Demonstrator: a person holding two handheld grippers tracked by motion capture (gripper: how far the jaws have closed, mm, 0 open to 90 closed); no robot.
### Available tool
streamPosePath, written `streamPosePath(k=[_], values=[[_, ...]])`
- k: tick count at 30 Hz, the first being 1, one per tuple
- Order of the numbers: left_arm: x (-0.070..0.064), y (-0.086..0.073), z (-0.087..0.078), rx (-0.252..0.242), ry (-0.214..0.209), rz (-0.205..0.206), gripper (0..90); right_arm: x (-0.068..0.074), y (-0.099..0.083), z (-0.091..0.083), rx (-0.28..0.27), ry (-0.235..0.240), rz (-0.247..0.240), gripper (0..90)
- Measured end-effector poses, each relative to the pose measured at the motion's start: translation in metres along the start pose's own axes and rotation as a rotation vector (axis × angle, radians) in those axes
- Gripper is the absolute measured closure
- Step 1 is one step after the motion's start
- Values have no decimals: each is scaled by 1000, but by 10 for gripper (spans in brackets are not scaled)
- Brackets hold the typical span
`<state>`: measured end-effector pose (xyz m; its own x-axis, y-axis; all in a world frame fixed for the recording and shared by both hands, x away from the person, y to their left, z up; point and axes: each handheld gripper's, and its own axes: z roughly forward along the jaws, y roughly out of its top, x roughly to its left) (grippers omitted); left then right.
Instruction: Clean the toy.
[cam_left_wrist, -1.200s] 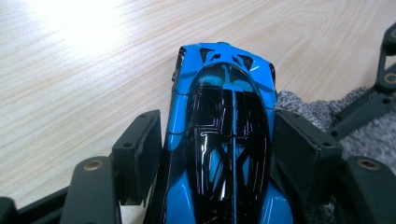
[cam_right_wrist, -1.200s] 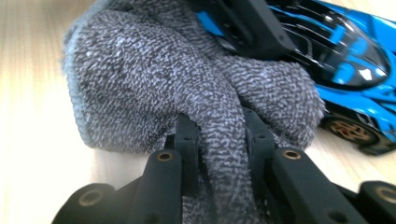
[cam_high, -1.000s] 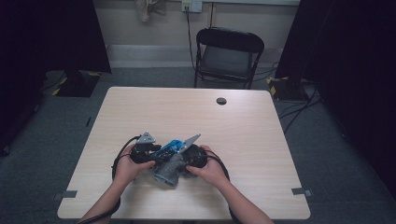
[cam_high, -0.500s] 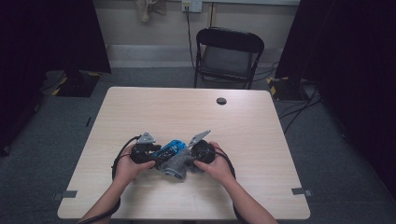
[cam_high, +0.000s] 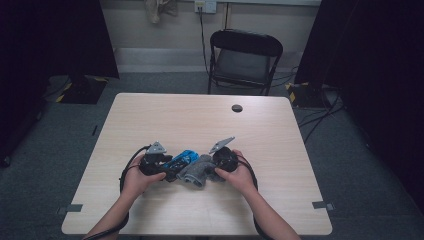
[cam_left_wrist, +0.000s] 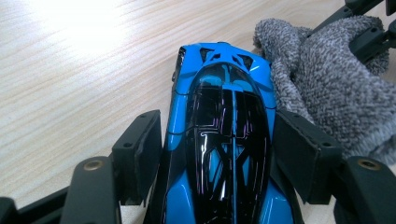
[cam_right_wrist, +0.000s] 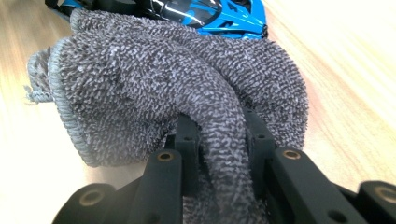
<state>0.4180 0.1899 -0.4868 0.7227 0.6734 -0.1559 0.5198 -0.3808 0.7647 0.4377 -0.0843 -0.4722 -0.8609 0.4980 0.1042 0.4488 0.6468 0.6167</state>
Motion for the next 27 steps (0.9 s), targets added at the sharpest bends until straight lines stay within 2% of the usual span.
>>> streamPosePath(k=[11, 18, 21, 23, 26, 27], values=[[0, 0, 0, 4, -3, 2, 339, -5, -2, -4, -6, -33, 3, 728], [1, 0, 0, 1, -8, -9, 338, 3, -2, -17, -10, 5, -68, 724], [1, 1, 1, 4, -7, -12, 338, 10, -1, -20, -6, 67, -116, 725], [2, 1, 2, 0, -12, -20, 336, 20, -1, -17, 14, 138, -178, 725], [2, 2, 3, 1, -13, -20, 335, 37, 3, -8, 65, 211, -270, 725], [2, 2, 3, 0, -11, -19, 336, 43, 4, -5, 73, 222, -293, 724]])
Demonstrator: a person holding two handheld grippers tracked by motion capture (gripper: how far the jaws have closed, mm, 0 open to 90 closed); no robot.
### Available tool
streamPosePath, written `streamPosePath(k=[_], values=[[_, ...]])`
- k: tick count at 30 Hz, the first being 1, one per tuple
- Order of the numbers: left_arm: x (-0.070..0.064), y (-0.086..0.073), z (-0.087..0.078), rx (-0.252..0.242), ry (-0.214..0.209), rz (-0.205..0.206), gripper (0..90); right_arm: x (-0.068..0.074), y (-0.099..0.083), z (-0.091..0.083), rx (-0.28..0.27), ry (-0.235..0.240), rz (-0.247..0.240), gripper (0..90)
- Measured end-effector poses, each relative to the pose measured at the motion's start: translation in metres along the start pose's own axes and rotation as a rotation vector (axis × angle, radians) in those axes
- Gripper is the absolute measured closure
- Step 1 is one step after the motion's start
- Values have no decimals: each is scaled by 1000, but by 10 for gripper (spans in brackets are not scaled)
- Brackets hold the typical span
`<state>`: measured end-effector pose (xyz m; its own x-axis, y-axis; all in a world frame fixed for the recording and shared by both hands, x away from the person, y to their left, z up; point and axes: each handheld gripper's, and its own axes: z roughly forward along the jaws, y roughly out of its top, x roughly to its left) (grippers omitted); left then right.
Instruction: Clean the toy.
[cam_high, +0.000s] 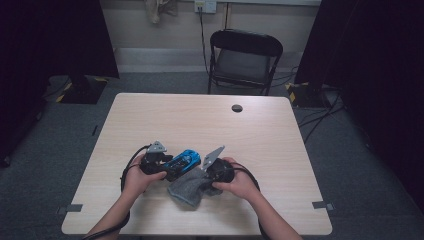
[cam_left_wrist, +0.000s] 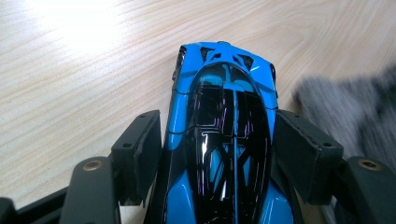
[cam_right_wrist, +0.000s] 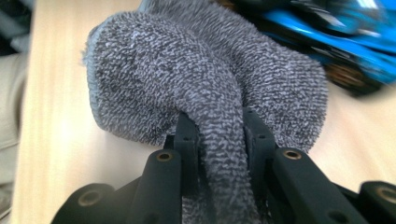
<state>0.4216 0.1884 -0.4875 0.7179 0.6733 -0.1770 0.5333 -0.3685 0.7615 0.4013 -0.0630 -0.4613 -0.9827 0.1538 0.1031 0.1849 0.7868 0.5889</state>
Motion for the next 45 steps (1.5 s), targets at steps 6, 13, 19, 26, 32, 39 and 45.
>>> streamPosePath(k=[6, 13, 19, 26, 32, 39, 45], values=[[-1, 0, 1, -2, 5, 6, 336, 9, 19, 23, -10, 4, -25, 721], [-1, -1, 0, -11, 6, 4, 336, 0, 24, 32, -52, -38, 37, 722], [-2, -1, 0, -10, 12, 7, 337, -2, 22, 31, -60, -49, 49, 722], [-2, -1, 0, -9, 13, 9, 338, -4, 21, 30, -63, -57, 50, 721], [-2, -1, 0, -9, 14, 13, 338, -6, 21, 29, -61, -62, 46, 721], [-2, -1, 0, -12, 14, 8, 338, -9, 20, 28, -60, -66, 39, 721], [-2, -2, 0, -14, 15, 7, 338, -16, 14, 24, -68, -75, 66, 721]])
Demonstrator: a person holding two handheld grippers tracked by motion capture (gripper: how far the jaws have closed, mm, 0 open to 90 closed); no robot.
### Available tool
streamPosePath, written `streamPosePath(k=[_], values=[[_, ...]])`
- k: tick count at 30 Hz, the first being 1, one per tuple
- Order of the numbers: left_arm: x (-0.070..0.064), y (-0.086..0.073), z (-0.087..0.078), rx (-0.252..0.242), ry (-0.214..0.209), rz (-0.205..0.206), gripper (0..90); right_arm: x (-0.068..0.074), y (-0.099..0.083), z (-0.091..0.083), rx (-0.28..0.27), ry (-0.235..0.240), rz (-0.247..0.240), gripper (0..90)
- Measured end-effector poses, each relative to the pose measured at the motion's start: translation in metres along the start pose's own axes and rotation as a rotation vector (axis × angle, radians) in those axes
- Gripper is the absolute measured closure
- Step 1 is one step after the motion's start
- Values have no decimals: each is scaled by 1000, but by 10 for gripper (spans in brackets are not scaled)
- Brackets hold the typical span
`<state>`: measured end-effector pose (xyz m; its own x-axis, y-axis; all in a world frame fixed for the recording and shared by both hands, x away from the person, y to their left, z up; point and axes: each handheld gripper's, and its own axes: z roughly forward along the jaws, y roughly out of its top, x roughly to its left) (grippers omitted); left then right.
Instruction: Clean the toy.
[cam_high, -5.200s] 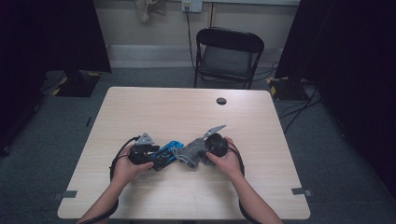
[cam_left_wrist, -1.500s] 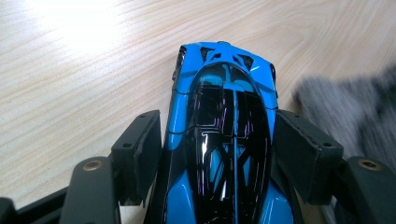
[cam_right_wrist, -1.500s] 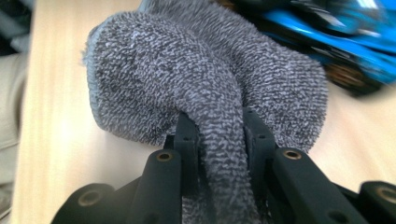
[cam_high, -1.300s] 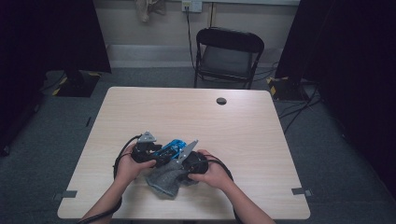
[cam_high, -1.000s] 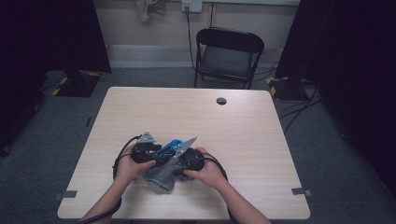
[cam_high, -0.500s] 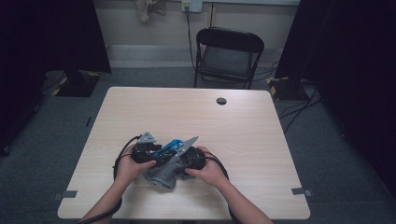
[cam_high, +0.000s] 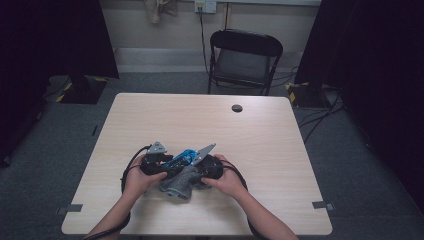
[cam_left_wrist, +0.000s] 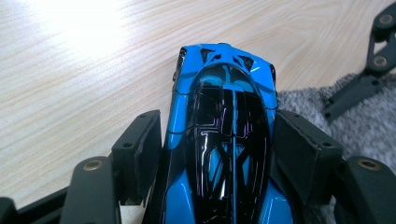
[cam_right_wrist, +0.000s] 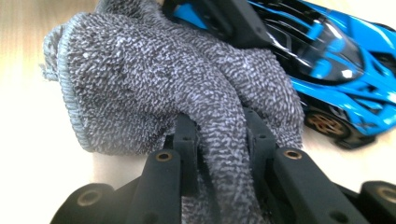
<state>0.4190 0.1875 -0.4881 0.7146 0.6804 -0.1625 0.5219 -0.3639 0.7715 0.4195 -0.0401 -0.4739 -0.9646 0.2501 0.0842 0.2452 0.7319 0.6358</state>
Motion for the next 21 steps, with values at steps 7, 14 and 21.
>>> streamPosePath(k=[7, 14, 21], values=[[0, 1, 0, 2, 0, 2, 338, -9, -6, -6, -2, -36, 38, 721], [0, 1, 0, 3, 1, 5, 338, -16, -12, -12, -11, -62, 70, 721], [0, 1, 0, 4, 1, 5, 338, -20, -16, -16, -11, -88, 90, 721]])
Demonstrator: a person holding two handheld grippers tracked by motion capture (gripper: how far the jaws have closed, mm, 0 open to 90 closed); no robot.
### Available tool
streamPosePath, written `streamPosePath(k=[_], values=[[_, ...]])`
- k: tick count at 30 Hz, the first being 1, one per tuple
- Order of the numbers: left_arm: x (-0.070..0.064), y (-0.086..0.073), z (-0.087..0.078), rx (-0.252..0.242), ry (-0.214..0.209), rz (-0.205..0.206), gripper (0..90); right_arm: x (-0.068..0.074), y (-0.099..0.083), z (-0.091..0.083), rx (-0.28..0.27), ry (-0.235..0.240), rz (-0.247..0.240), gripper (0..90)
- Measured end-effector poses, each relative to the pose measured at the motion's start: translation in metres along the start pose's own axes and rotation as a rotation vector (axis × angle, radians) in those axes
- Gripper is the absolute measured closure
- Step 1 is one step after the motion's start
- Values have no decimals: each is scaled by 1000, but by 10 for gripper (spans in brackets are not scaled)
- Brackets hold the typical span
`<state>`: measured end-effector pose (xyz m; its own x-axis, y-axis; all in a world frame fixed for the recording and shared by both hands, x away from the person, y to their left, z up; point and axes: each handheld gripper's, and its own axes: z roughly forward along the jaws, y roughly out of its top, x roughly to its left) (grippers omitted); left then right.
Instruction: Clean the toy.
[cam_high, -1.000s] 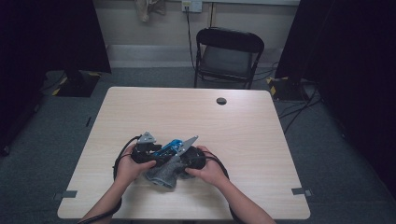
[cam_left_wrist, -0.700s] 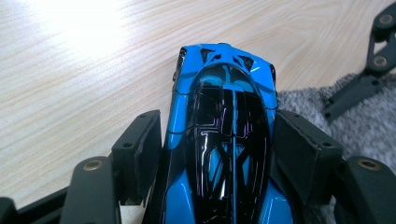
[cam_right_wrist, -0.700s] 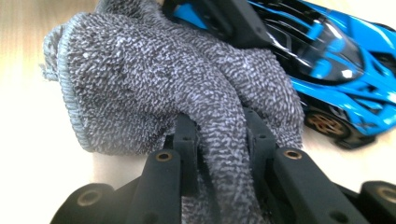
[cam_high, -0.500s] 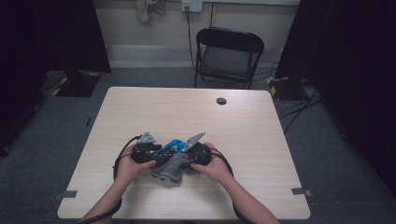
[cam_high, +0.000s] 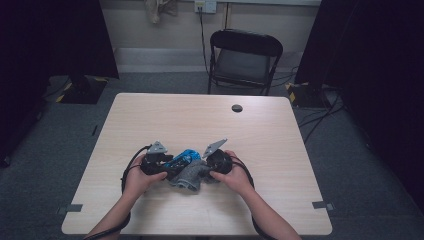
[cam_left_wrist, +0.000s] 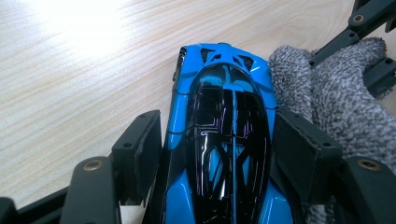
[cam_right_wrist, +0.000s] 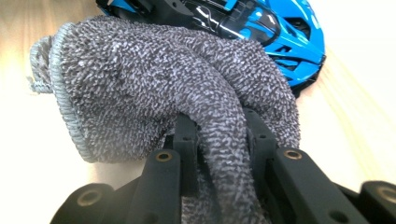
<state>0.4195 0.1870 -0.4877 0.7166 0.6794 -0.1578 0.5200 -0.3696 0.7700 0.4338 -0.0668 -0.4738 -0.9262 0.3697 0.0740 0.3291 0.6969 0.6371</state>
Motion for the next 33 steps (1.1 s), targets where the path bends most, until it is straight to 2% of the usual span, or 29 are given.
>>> streamPosePath(k=[12, 19, 27, 29, 33], values=[[0, 0, 0, 1, 1, 0, 338, -7, -4, -4, -1, -34, 38, 720], [0, 0, 0, 1, 2, 0, 338, -15, -8, -9, -3, -72, 73, 720], [-1, 0, 0, 2, 2, 1, 339, -21, -12, -16, 12, -145, 100, 720], [0, 0, 0, 2, 2, 1, 339, -24, -15, -19, 11, -159, 121, 720], [0, 0, 0, 2, 1, 0, 338, -28, -21, -28, 6, -169, 129, 720]])
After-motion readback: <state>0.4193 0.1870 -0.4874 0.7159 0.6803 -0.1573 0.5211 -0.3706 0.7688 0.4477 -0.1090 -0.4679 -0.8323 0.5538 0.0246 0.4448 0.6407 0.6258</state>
